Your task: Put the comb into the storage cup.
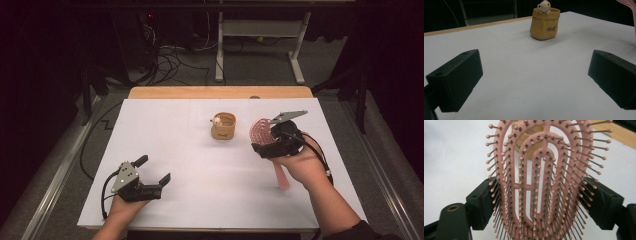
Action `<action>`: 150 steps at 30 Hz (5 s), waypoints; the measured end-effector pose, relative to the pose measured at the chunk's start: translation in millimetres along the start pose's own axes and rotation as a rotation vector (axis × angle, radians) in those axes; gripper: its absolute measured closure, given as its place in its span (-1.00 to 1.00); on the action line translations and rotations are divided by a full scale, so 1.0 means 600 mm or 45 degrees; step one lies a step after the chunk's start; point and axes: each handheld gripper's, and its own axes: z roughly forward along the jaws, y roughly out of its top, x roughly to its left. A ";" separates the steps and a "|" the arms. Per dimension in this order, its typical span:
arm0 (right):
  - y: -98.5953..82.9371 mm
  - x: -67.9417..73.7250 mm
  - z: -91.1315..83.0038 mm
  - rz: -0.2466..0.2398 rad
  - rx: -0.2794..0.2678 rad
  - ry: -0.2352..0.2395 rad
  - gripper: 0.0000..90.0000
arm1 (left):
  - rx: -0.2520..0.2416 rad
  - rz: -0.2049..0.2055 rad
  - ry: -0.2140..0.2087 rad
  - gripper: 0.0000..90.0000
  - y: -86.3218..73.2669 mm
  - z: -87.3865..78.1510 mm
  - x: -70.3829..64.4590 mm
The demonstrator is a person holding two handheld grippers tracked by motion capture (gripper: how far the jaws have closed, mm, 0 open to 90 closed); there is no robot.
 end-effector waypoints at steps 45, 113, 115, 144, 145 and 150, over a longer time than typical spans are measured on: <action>-0.046 0.016 -0.025 0.083 -0.448 -0.068 -0.54 | -0.001 -0.012 -0.001 -1.00 0.000 -0.001 0.003; 0.035 0.030 -0.033 0.092 -0.710 -0.137 -0.54 | -0.014 -0.014 -0.016 -1.00 -0.001 -0.004 0.003; 0.042 0.030 -0.036 0.089 -0.724 -0.143 -0.54 | -0.015 -0.012 -0.019 -1.00 -0.001 -0.003 0.002; 0.083 0.024 -0.032 0.105 -0.760 -0.164 -0.54 | -0.014 -0.006 -0.040 -1.00 -0.001 -0.003 0.001; 0.084 0.023 -0.032 0.104 -0.760 -0.162 -0.54 | -0.016 -0.005 -0.040 -1.00 -0.001 -0.003 0.001; 0.090 0.025 -0.026 0.106 -0.751 -0.164 -0.54 | -0.023 -0.009 -0.040 -1.00 -0.001 -0.004 0.002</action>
